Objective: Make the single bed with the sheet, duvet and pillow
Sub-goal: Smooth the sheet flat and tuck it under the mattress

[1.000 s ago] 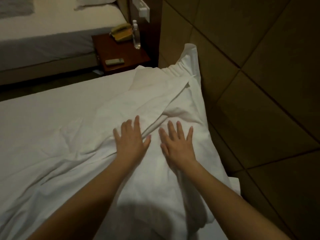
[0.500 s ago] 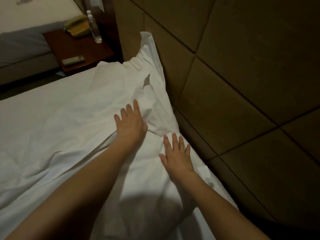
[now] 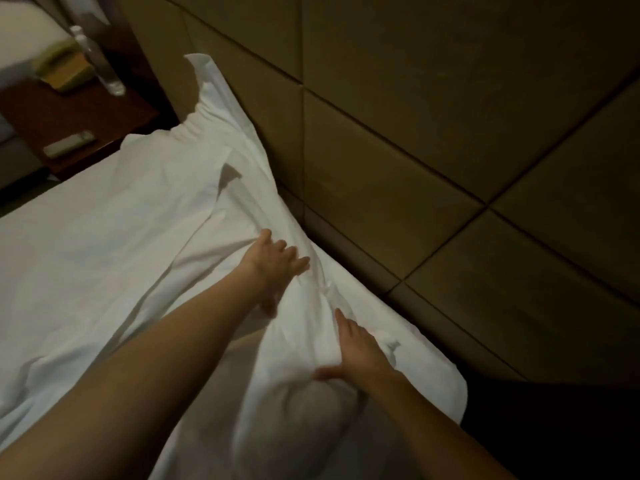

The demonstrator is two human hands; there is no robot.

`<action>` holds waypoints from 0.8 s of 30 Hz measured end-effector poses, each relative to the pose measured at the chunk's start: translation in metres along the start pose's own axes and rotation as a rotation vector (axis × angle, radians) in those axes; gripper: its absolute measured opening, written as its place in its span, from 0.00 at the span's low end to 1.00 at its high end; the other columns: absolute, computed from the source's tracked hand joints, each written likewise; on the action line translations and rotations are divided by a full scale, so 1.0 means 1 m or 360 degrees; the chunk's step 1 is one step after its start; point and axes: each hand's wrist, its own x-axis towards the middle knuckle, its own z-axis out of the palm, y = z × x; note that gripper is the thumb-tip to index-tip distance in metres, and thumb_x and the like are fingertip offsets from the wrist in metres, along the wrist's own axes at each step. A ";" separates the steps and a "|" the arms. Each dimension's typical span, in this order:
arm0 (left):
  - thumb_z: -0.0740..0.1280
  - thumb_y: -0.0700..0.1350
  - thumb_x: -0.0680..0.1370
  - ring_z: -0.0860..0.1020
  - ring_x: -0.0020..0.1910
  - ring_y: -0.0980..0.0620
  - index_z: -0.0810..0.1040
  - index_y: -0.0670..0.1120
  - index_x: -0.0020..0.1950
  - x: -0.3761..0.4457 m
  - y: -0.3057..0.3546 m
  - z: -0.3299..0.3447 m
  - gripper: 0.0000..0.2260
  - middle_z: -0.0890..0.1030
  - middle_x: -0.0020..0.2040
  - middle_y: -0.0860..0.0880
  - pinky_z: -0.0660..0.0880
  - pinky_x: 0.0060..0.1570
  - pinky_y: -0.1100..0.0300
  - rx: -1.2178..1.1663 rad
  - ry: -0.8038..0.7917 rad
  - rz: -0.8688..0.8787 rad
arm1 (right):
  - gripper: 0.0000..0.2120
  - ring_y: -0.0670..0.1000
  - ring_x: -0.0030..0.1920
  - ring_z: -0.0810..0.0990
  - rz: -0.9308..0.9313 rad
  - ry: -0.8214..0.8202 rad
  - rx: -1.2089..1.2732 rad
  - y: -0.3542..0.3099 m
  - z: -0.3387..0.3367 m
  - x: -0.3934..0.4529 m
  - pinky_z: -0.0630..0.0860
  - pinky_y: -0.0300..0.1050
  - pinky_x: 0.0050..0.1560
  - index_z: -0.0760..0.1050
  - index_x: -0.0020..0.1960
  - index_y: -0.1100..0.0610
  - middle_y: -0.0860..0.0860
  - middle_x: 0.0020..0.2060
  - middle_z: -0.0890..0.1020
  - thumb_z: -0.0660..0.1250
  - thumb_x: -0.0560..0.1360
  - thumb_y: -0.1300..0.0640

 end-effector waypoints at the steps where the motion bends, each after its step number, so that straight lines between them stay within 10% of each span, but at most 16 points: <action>1: 0.68 0.67 0.68 0.63 0.70 0.44 0.50 0.51 0.78 0.005 0.003 -0.004 0.46 0.64 0.72 0.47 0.55 0.69 0.43 0.0029 -0.0037 -0.0005 | 0.56 0.57 0.74 0.57 0.0019 -0.0007 -0.0110 0.005 0.001 0.000 0.54 0.52 0.73 0.41 0.77 0.53 0.54 0.75 0.56 0.73 0.65 0.36; 5: 0.62 0.54 0.79 0.67 0.66 0.47 0.68 0.50 0.70 0.016 0.019 -0.011 0.20 0.71 0.67 0.49 0.58 0.66 0.52 0.0157 -0.0122 0.0096 | 0.49 0.57 0.69 0.65 0.0113 -0.0050 -0.0168 0.015 -0.003 0.001 0.62 0.51 0.69 0.54 0.74 0.55 0.55 0.71 0.65 0.73 0.64 0.35; 15: 0.75 0.56 0.67 0.76 0.60 0.49 0.75 0.51 0.63 0.000 -0.014 -0.042 0.26 0.77 0.61 0.51 0.72 0.58 0.56 0.0013 -0.0498 0.0094 | 0.39 0.55 0.62 0.72 0.0063 -0.0207 0.0099 0.043 -0.020 -0.029 0.70 0.49 0.62 0.68 0.65 0.56 0.53 0.62 0.73 0.75 0.62 0.36; 24: 0.65 0.63 0.73 0.76 0.59 0.47 0.74 0.47 0.62 -0.029 -0.029 -0.075 0.25 0.77 0.59 0.47 0.72 0.51 0.58 0.0051 -0.0356 0.0062 | 0.31 0.52 0.55 0.76 -0.0014 -0.0073 0.0528 0.023 -0.036 -0.054 0.71 0.45 0.54 0.74 0.61 0.56 0.51 0.55 0.78 0.69 0.68 0.35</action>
